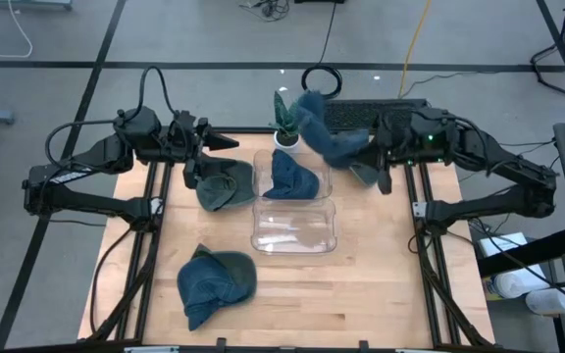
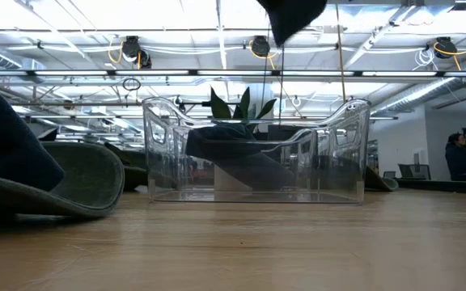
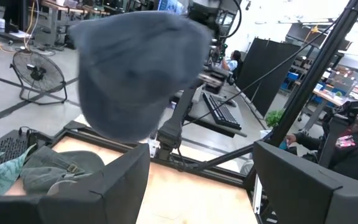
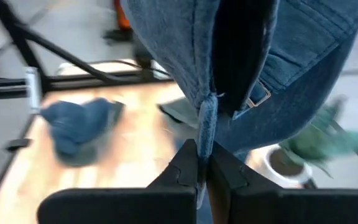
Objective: Pick & Place hat
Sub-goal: Put the top blue cap into the top transparent bin
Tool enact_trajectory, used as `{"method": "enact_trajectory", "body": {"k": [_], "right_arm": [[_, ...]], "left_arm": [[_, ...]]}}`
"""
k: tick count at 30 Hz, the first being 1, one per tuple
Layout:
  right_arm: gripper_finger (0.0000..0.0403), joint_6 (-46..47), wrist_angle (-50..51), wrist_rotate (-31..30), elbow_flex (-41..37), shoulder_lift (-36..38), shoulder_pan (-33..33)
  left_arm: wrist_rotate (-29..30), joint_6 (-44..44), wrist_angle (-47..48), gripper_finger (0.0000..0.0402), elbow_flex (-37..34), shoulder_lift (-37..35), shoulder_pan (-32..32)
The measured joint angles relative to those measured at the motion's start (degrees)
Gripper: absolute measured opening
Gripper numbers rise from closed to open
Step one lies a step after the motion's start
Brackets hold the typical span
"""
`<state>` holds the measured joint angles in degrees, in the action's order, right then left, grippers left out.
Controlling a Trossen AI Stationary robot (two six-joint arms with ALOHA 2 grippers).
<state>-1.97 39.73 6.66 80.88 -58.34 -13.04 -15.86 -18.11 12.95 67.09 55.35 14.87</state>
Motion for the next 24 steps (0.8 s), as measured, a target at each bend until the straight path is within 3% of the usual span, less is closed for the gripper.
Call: {"method": "enact_trajectory", "body": {"k": [17, 24], "right_arm": [[0.0000, 2.62, -11.37, 1.35, -0.04, -5.00, 13.89], [0.0000, 8.90, -13.76, 12.08, -0.04, -8.76, 15.46]], "left_arm": [[-1.13, -0.08, -1.26, 0.0296, 0.00, 0.00, -0.15], [-2.03, 2.57, -1.28, 0.0296, 0.00, 0.02, -1.71]]}}
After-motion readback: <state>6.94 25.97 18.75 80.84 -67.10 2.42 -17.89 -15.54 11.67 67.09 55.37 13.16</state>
